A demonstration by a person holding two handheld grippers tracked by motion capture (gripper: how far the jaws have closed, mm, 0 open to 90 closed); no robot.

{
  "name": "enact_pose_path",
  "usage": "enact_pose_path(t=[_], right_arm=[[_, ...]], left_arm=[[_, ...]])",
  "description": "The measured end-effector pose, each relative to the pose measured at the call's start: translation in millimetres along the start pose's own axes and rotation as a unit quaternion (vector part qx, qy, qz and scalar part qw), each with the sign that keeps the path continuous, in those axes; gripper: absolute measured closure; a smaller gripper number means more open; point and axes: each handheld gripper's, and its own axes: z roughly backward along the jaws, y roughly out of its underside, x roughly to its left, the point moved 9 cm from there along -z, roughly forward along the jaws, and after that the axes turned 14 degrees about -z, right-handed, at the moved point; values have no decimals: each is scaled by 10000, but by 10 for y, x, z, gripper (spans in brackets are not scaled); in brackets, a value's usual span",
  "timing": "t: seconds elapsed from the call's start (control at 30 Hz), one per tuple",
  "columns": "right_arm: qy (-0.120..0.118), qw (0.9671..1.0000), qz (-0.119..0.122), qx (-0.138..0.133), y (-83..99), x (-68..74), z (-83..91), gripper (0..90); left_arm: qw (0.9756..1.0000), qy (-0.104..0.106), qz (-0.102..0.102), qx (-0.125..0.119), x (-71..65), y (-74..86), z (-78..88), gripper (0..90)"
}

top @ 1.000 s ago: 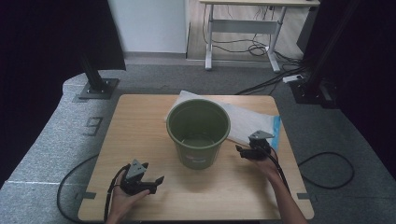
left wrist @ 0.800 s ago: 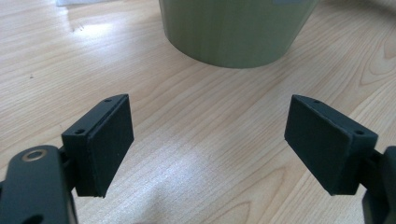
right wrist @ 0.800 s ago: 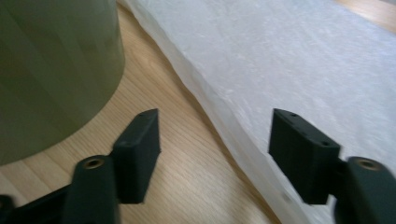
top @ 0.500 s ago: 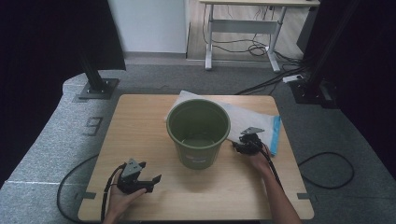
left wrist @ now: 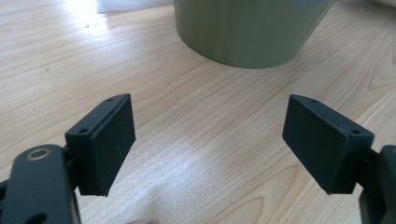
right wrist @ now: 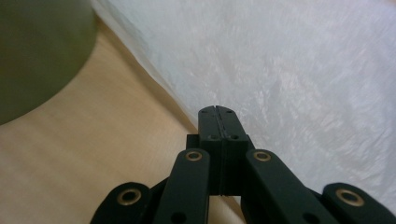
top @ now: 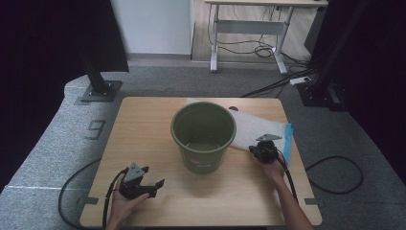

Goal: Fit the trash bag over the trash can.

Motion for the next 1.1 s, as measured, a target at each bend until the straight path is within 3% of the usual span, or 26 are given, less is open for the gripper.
enact_pose_path(t=[0.03, 0.07, 0.17, 0.3, 0.33, 0.47, 0.6, 0.67, 0.73, 0.8, 0.93, 1.1], right_arm=[[-34, 9999, 17, -100, 80, 2, 155, 888], [-34, 9999, 17, -100, 80, 2, 155, 888], [-81, 9999, 47, -128, 322, 15, 433, 888], [-138, 9997, 92, -187, 496, 25, 639, 888], [-155, 9997, 62, -167, 612, 1, 747, 888], [-211, 9995, -148, -155, 820, -67, 894, 888], [-217, 9995, -192, -159, 925, -81, 978, 886], [-208, 9994, -223, -135, 953, -76, 1023, 835], [-105, 9994, -268, -179, 899, -23, 1059, 647], [-105, 9994, -242, -223, 869, 2, 1059, 618], [-171, 9989, -126, -408, 627, 181, 938, 505], [-382, 9979, 163, -498, 288, 435, 581, 445]], left_arm=[[10000, -10, 51, -23, 17, 7, 6, 168], [10000, -10, 51, -23, 17, 7, 6, 168], [9999, -19, 90, -45, 24, 7, 12, 169], [10000, -21, 82, -39, 12, 7, 12, 169], [10000, -17, 74, -25, 10, 10, 8, 170], [10000, -11, 53, 25, -8, 24, -11, 171], [10000, -8, 42, 64, -29, 37, -28, 171], [10000, 0, 30, 89, -35, 43, -38, 171], [9999, 9, 22, 110, -41, 49, -47, 171], [9999, 18, 13, 126, -46, 52, -53, 171], [9999, 17, -9, 152, -52, 58, -61, 171], [9999, 0, -21, 166, -45, 66, -61, 171]])
